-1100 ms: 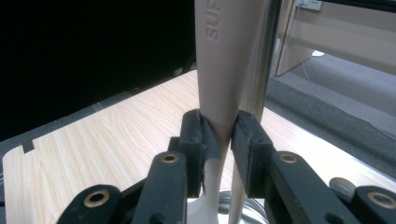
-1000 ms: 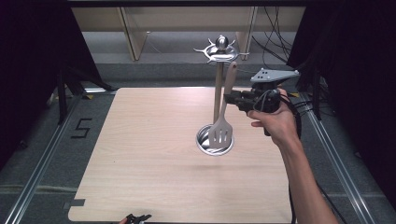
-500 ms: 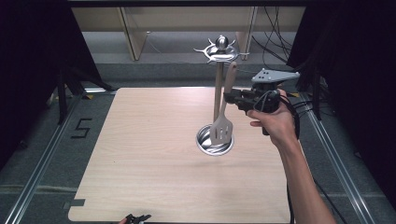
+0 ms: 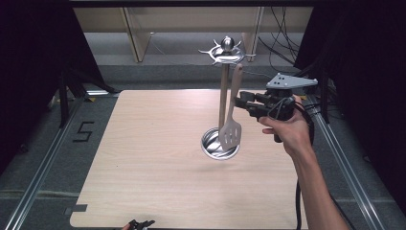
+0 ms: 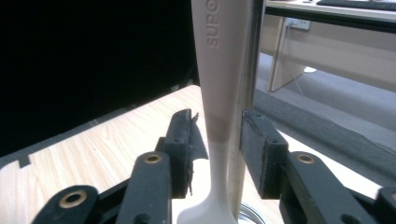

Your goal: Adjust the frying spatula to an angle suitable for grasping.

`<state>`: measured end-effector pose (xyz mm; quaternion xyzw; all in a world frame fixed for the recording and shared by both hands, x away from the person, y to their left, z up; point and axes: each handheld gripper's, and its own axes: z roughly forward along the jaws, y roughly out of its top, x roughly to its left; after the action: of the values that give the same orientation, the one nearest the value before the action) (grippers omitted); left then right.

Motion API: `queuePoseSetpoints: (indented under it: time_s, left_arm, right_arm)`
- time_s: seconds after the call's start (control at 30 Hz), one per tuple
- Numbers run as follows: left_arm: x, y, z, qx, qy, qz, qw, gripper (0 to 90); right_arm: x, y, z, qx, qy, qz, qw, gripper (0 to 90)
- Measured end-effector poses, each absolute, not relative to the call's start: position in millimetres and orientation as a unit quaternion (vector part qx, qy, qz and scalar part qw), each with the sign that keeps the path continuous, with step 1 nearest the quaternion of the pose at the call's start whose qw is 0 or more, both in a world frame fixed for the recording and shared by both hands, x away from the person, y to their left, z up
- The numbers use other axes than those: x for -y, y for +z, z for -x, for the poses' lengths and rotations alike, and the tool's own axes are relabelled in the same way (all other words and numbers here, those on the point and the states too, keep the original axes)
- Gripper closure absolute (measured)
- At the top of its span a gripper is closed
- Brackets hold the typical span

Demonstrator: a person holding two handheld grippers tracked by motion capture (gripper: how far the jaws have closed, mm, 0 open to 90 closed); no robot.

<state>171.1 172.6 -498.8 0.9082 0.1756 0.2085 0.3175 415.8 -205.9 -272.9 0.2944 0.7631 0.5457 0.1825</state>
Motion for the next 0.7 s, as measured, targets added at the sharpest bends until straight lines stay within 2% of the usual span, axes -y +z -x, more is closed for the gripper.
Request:
queuePoseSetpoints:
  time_s: [0.33,0.37,0.43,0.7]
  left_arm:
    - [-172.9,-498.3,-171.3,-0.174,0.21,-0.909,0.316,16.8]
    - [-172.2,-499.3,-171.0,-0.179,0.21,-0.906,0.322,16.9]
    - [-172.7,-498.9,-171.5,-0.176,0.21,-0.909,0.315,16.8]
    - [-173.5,-497.5,-171.5,-0.174,0.199,-0.912,0.314,16.9]
  right_arm:
    - [208.4,-272.3,-407.2,-0.763,0.541,-0.293,0.198,59.8]
    - [210.0,-272.9,-405.8,-0.761,0.539,-0.291,0.211,59.5]
    - [210.3,-273.5,-404.2,-0.761,0.542,-0.294,0.2,59.3]
    - [220.8,-280.3,-400.7,-0.758,0.535,-0.311,0.207,53.2]
